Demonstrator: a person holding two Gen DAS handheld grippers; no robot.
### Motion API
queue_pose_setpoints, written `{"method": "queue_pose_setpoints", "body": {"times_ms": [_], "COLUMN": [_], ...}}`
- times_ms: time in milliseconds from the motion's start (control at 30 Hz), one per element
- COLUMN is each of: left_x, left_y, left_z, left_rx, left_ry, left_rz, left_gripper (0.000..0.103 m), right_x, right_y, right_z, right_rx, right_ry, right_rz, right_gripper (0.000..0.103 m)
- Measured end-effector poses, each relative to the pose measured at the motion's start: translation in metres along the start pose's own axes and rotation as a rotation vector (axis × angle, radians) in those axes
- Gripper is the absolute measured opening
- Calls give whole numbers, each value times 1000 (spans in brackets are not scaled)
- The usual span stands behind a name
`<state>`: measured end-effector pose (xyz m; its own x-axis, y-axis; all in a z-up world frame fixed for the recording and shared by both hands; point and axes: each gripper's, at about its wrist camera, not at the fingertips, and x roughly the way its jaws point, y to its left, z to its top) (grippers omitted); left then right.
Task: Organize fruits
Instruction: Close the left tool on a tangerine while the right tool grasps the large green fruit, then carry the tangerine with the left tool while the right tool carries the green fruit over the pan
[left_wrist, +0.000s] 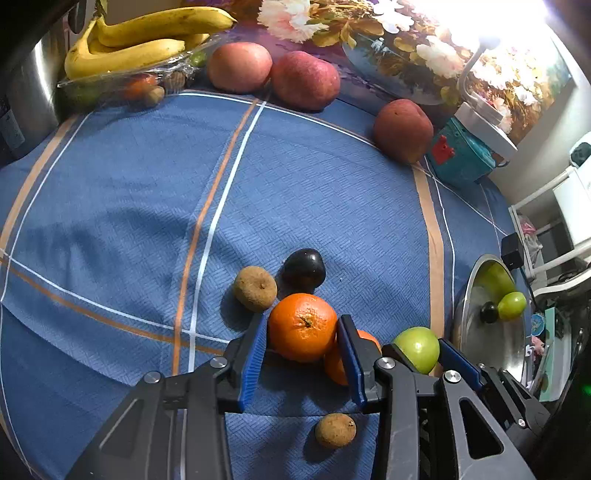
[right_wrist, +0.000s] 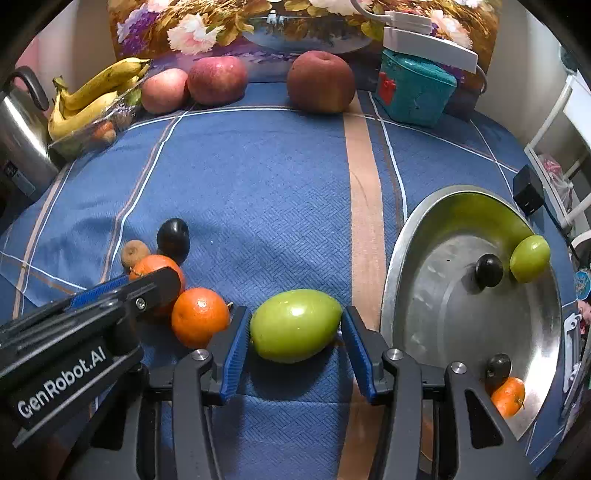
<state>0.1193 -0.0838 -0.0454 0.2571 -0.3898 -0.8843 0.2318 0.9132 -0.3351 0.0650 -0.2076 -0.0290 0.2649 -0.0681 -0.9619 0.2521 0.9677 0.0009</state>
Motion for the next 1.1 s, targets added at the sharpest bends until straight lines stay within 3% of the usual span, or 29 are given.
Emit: {"method": "queue_pose_setpoints", "body": {"times_ms": [533,1100], "left_x": [-16,-43], "left_y": [0,-7], "left_z": [2,0], "left_rx": [-8,2], "left_ry": [-36,-84], "left_rz": [-3,11], "left_gripper": [40,40], "right_x": [-12,-41], "right_y": [-14,-27], "right_z": [3,5], "right_rx": [80,101], "right_ry": [-12,-60], "right_rz": [97,122], "right_gripper": [52,51]}}
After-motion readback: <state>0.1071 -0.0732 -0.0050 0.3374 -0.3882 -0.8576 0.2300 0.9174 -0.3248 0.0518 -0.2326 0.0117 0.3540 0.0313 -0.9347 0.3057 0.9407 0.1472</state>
